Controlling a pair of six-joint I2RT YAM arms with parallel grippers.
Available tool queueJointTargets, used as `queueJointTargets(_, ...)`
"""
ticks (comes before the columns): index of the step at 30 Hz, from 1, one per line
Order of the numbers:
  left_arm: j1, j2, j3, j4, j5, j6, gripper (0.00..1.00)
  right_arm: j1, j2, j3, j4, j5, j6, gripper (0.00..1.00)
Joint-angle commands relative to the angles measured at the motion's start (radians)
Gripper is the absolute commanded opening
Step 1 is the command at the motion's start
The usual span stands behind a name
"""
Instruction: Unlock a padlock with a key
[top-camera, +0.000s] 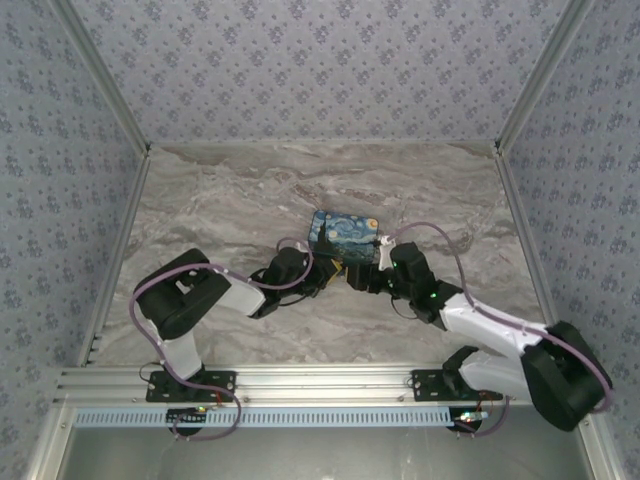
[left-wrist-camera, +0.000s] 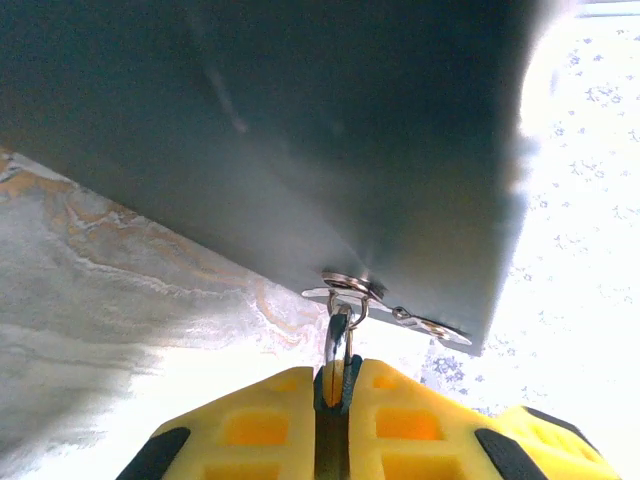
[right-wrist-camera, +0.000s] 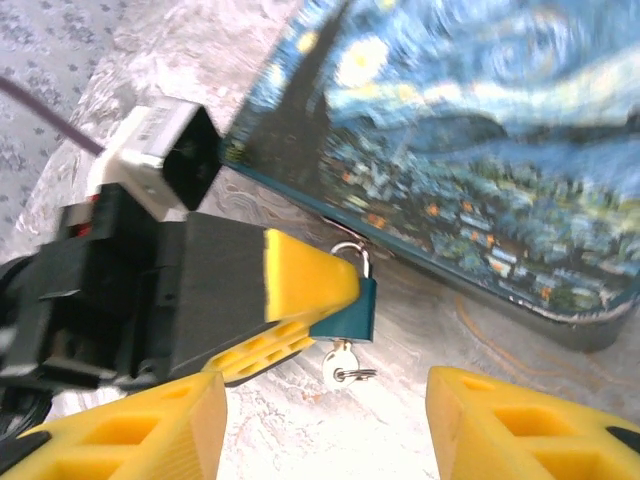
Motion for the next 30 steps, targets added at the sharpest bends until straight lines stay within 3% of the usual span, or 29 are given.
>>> queueJointTargets(1,0.013,-0.05,0.036,-0.092,0.019,-0.016,0.0,0.073,-0.123,-0.015,-0.096,0.165,-0.258,0.58)
queueJointTargets(8,0.036,-0.109,0.05,-0.198,0.038,-0.096,0.0,0.293,-0.299,-0.089,-0.053,0.396,-0.781,0.63)
queueJointTargets(13,0.046,-0.136,0.09,-0.309,0.077,-0.162,0.0,0.391,-0.261,-0.106,-0.001,0.59,-0.981,0.62)
queueJointTargets(20,0.046,-0.138,0.132,-0.38,0.123,-0.233,0.0,0.439,-0.102,-0.12,0.103,0.71,-1.122,0.58)
queueJointTargets(30,0.046,-0.157,0.141,-0.43,0.146,-0.255,0.0,0.421,0.083,-0.113,0.249,0.656,-1.184,0.51)
